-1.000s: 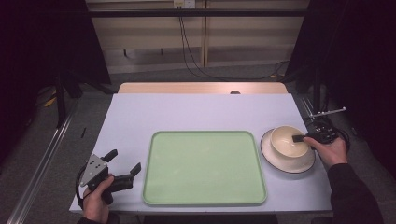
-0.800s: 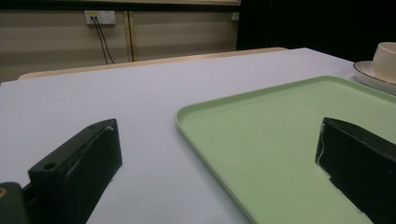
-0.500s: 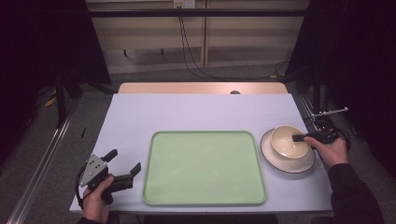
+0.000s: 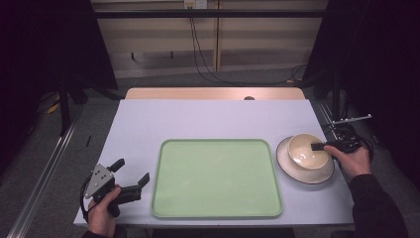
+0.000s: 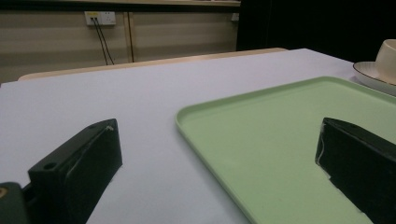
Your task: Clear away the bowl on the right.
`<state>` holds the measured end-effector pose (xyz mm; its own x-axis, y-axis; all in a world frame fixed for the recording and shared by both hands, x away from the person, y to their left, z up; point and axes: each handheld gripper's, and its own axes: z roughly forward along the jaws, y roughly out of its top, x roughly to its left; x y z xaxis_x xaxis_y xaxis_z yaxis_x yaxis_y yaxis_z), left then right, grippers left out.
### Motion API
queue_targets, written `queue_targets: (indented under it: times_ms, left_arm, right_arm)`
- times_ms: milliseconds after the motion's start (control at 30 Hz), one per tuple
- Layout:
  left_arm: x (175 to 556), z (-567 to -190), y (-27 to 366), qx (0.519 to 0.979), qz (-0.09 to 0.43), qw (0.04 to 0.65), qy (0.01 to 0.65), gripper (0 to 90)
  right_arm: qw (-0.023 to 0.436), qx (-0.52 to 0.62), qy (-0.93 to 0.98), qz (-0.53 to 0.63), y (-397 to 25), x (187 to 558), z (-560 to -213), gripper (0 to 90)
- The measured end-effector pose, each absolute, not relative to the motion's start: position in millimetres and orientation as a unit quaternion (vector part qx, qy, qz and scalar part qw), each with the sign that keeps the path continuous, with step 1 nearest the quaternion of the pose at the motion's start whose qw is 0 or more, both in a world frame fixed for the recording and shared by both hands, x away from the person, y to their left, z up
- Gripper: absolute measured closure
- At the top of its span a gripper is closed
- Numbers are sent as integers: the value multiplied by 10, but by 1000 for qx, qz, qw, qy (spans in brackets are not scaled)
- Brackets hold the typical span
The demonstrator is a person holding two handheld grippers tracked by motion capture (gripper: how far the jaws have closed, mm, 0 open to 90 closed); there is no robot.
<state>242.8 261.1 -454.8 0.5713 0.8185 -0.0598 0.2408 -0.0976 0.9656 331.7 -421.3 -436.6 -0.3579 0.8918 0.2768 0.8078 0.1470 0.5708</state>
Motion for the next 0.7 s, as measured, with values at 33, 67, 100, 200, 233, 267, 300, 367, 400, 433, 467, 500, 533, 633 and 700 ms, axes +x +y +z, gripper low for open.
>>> queue_targets:
  times_ms: [33,67,100,200,233,267,300,367,400,433,467,500,533,633,700]
  left_arm:
    - [2428,-4548,2611,693,262,552,382,4]
    - [2428,-4548,2611,693,262,552,382,4]
    - [2426,-4547,2610,693,263,551,384,4]
    - [2424,-4545,2610,693,264,550,384,4]
    - [2424,-4545,2610,693,264,550,384,4]
    - [2424,-4546,2611,693,264,550,384,4]
    - [2425,-4546,2612,693,263,551,383,4]
    - [2424,-4546,2612,693,264,550,384,4]
    - [2425,-4546,2612,693,263,550,384,4]
    - [2424,-4545,2611,693,263,550,384,5]
    - [2424,-4545,2611,693,263,550,384,4]
    - [2423,-4545,2611,693,264,550,384,4]
    - [2423,-4545,2611,693,264,550,384,4]
    - [2424,-4545,2611,693,264,550,384,4]
    - [2423,-4545,2612,693,264,550,383,4]
  right_arm:
    - [64,563,754,332,-4214,3315,-4363,836]
    - [64,563,754,332,-4214,3315,-4363,836]
    - [66,565,753,330,-4208,3308,-4350,837]
    - [63,561,755,334,-4198,3305,-4342,836]
    - [63,560,755,335,-4198,3305,-4340,836]
    - [65,561,755,334,-4196,3302,-4335,836]
    - [62,558,755,339,-4202,3302,-4333,836]
    - [66,563,753,335,-4202,3296,-4324,836]
    - [68,563,749,342,-4217,3287,-4314,836]
    - [70,564,749,342,-4224,3282,-4307,836]
    - [70,564,749,342,-4224,3282,-4307,836]
    - [67,563,747,347,-4231,3276,-4297,836]
    - [67,563,747,347,-4231,3276,-4297,836]
    - [69,563,744,353,-4232,3263,-4273,836]
    - [66,561,743,359,-4234,3261,-4265,836]
